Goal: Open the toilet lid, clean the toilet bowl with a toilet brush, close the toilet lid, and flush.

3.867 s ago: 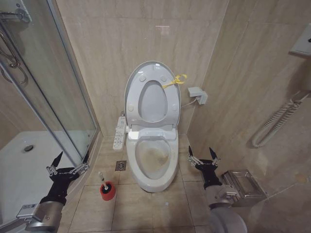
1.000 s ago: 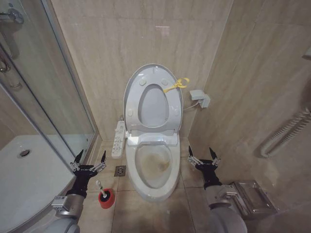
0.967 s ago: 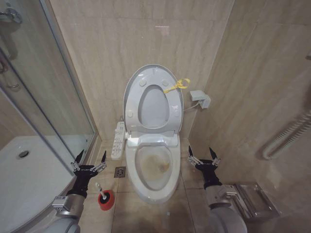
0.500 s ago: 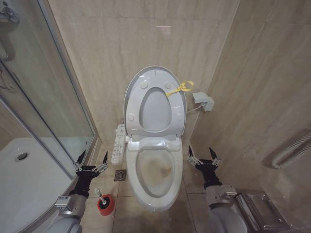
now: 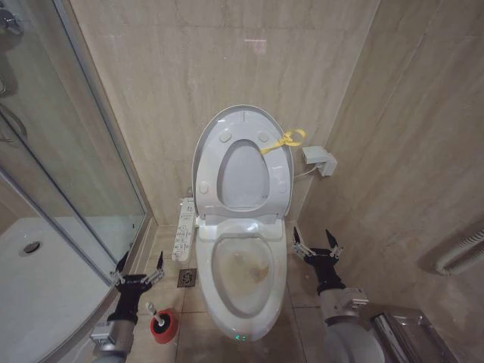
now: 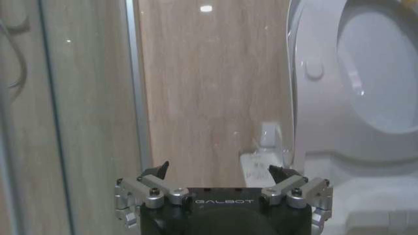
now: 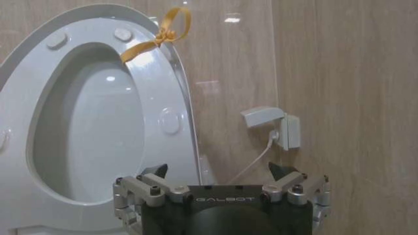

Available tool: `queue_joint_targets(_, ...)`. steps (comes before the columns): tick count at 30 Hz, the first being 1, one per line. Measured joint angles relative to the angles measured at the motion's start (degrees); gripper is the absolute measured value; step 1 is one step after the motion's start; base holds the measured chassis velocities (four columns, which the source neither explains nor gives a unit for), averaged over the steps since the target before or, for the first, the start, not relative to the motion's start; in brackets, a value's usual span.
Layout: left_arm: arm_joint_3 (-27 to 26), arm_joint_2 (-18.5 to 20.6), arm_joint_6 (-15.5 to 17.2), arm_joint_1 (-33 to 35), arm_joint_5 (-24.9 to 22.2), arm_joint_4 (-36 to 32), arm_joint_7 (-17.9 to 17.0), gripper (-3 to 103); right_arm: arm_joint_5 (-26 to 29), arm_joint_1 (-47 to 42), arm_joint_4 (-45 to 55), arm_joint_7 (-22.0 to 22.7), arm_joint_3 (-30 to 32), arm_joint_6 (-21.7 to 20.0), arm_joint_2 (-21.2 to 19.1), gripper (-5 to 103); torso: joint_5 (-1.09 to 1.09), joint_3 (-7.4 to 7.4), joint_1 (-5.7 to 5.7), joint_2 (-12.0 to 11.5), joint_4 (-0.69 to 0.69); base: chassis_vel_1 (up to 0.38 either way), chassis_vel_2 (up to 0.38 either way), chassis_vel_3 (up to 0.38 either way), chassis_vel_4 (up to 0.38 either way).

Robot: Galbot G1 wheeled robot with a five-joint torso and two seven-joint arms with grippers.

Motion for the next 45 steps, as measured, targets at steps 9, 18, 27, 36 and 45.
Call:
queue_joint_targets(9, 1.8, -0.6, -6.4, -1.0, 1.8, 13.3, -1.2, 101, 0.0, 0.0, 0.0, 0.0, 0.0, 0.0, 0.0, 100, -0.01, 0.00, -0.01, 0.0, 0.01, 0.000, 0.000, 0.000, 0.000)
queue_joint_targets(18, 2.2, -0.9, -13.3, -7.0, 2.0, 29.3, 0.5, 96, 0.0, 0.0, 0.0, 0.0, 0.0, 0.0, 0.0, 100, -0.01, 0.00, 0.00, 0.0, 0.00, 0.000, 0.000, 0.000, 0.000)
queue_joint_targets(27, 3.0, -1.3, -18.0, -12.3, 0.8, 41.1, 5.8, 94, 0.0, 0.0, 0.0, 0.0, 0.0, 0.0, 0.0, 100, -0.01, 0.00, 0.00, 0.0, 0.01, 0.000, 0.000, 0.000, 0.000)
queue_joint_targets(36, 2.7, -0.5, -20.4, -16.3, 0.4, 49.4, 8.9, 96, 0.0, 0.0, 0.0, 0.0, 0.0, 0.0, 0.0, 100, -0.01, 0.00, 0.00, 0.0, 0.01, 0.000, 0.000, 0.000, 0.000)
queue_joint_targets(45, 2.3, -0.3, -23.0, -17.9, 0.3, 53.0, 12.2, 94, 0.0, 0.0, 0.0, 0.0, 0.0, 0.0, 0.0, 100, -0.01, 0.00, 0.00, 0.0, 0.01, 0.000, 0.000, 0.000, 0.000)
